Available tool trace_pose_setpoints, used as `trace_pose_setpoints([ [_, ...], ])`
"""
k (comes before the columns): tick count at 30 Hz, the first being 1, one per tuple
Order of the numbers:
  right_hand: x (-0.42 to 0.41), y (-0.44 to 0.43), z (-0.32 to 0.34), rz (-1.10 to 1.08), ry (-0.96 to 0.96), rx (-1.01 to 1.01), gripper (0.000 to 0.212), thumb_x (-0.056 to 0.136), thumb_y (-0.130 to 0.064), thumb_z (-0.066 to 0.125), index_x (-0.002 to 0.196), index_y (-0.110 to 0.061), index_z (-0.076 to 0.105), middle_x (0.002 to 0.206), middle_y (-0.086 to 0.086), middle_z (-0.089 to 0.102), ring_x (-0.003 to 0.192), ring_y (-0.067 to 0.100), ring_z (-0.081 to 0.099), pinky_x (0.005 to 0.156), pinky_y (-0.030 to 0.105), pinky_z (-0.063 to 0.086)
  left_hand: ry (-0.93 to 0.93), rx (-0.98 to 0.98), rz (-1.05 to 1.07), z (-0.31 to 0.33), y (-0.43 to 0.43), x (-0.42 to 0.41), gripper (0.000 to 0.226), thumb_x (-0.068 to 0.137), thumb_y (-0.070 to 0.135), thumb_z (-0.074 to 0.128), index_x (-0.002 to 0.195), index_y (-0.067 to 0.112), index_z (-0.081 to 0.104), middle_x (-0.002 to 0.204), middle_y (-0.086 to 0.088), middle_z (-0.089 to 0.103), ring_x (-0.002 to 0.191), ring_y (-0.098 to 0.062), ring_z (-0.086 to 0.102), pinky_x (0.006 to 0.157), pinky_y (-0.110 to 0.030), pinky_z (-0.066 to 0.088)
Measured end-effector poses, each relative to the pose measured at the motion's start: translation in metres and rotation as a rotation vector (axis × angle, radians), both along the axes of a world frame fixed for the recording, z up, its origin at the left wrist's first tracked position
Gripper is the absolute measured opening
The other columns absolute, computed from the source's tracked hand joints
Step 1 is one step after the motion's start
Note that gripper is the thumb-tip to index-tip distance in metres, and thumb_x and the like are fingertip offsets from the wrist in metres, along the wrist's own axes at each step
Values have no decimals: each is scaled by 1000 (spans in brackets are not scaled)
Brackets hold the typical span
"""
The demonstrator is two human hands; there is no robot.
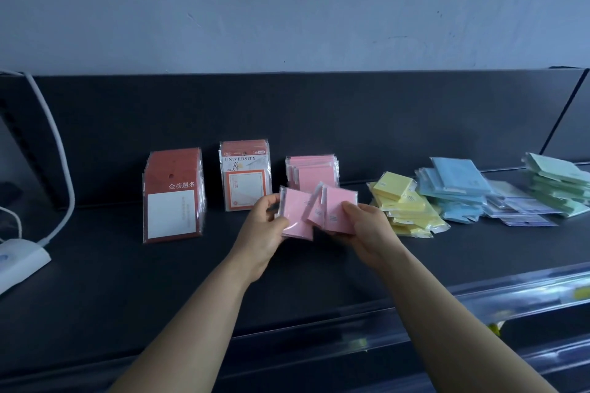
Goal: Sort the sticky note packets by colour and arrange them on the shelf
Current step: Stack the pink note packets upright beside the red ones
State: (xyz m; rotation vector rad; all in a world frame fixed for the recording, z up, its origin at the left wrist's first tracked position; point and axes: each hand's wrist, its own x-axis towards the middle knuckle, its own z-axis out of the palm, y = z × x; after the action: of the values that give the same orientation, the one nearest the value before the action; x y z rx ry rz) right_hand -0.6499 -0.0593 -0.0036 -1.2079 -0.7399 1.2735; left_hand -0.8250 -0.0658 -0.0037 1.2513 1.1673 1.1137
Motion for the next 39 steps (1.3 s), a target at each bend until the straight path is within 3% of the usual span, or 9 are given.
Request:
trace_pose_setpoints([
  [6, 14, 0, 2, 1, 72, -16, 9, 97, -5, 43, 98, -5, 52, 101, 18, 59, 83, 26, 62, 69, 43, 55, -63, -12, 20, 8, 3, -18, 41, 96, -2, 49, 123, 28, 55, 112, 0, 64, 101, -16, 64, 77, -33, 57],
  [9, 16, -1, 2, 27, 91, -30, 17, 91, 5, 36, 95, -2, 51, 93, 18, 54, 79, 29, 59, 62, 40, 53, 22, -33, -19, 9, 6, -26, 56, 86, -15, 51, 122, 28, 55, 116, -6, 62, 107, -21, 62, 85, -38, 57],
  [16, 21, 1, 2, 236, -392, 146, 49, 83, 16, 46, 121, -13, 61, 102, 15, 68, 89, 25, 66, 80, 36, 55, 271, 109, -204, 18, 4, -36, 65, 83, -5, 67, 130, 38, 54, 112, 3, 68, 102, -11, 66, 92, -25, 51],
  [21, 11, -5, 9, 338, -395, 238, 31, 85, 4, 64, 98, -23, 71, 99, 2, 74, 91, 16, 69, 85, 32, 56, 322, 219, -106, 8, 2, -16, 66, 81, 0, 72, 134, 32, 49, 99, 6, 73, 96, -7, 67, 90, -27, 53],
  [25, 10, -8, 14, 409, -388, 217, 30, 90, 8, 51, 106, -10, 69, 101, 5, 72, 88, 13, 67, 85, 27, 53, 388, 267, 43, -1, 3, -11, 62, 80, 10, 77, 133, 23, 48, 120, 10, 54, 93, -5, 62, 72, -16, 50],
  [27, 8, -8, 18, 441, -433, 216, 36, 89, 12, 45, 103, -10, 70, 101, 7, 69, 89, 13, 63, 87, 27, 50, 485, 273, -18, -2, 5, -11, 57, 81, 17, 77, 133, 23, 52, 125, 8, 51, 99, -3, 58, 73, -12, 45],
  [30, 1, -9, 22, 491, -549, 232, 40, 89, 10, 41, 102, -13, 70, 106, 10, 69, 92, 12, 61, 89, 23, 47, 502, 281, -141, -3, 5, -6, 45, 82, 21, 76, 124, 21, 60, 113, 8, 65, 105, -7, 61, 84, -18, 47],
  [35, 1, -5, 9, 383, -495, 159, 49, 85, -3, 53, 133, -11, 49, 119, 6, 57, 106, 16, 55, 91, 23, 44, 659, 210, -165, -8, 8, -9, 44, 85, 33, 72, 121, 23, 48, 116, 9, 58, 106, -11, 56, 89, -27, 45],
  [39, 7, -10, -9, 437, -762, 164, 55, 82, 0, 59, 134, -16, 45, 115, 2, 62, 103, 15, 60, 91, 29, 49, 815, 144, -211, -17, 14, -11, 44, 94, 38, 57, 131, 24, 39, 131, -2, 50, 118, -21, 50, 102, -41, 43],
])
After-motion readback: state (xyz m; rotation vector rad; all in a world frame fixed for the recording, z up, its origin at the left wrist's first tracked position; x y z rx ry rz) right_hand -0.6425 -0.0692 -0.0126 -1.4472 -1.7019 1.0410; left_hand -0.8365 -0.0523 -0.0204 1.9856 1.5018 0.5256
